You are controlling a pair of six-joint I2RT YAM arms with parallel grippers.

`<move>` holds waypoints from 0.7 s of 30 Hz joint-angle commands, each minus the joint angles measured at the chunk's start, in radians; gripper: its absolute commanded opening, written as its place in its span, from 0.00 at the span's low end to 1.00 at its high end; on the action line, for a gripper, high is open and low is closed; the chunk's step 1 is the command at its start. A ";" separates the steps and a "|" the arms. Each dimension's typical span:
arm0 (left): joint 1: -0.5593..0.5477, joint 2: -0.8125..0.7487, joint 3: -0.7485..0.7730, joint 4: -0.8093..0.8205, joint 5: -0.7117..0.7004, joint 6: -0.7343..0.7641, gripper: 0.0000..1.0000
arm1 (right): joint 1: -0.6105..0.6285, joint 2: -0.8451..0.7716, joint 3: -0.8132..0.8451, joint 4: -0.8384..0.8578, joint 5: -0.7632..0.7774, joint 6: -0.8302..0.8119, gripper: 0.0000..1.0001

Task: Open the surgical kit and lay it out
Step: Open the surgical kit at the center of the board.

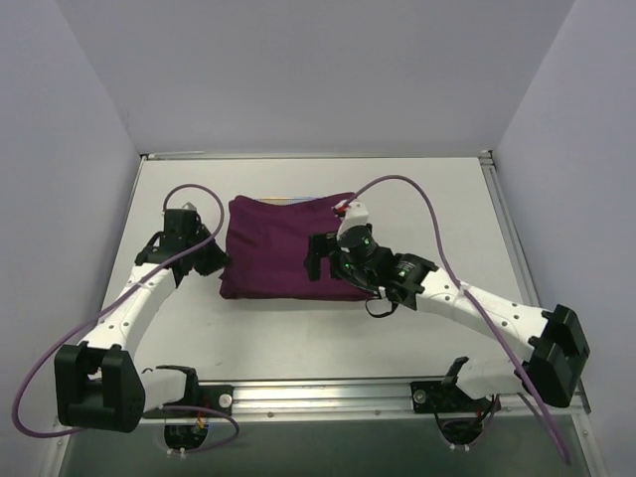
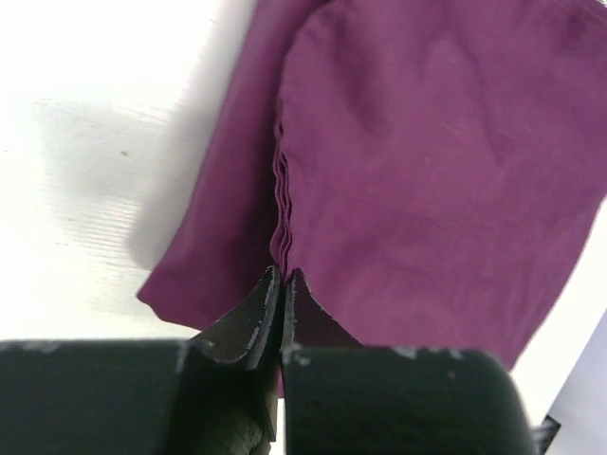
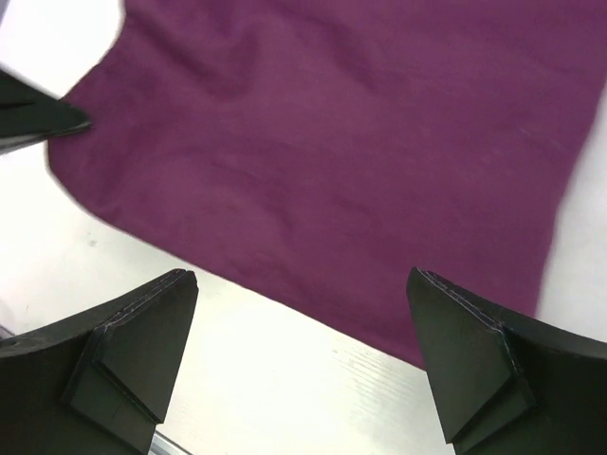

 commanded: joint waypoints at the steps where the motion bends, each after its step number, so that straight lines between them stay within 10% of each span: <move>1: -0.015 -0.036 0.087 -0.024 0.057 0.035 0.02 | 0.091 0.063 0.095 0.094 0.059 -0.103 1.00; 21: 0.004 -0.050 0.172 -0.053 0.291 -0.051 0.02 | 0.328 0.432 0.170 0.547 0.164 -0.569 0.95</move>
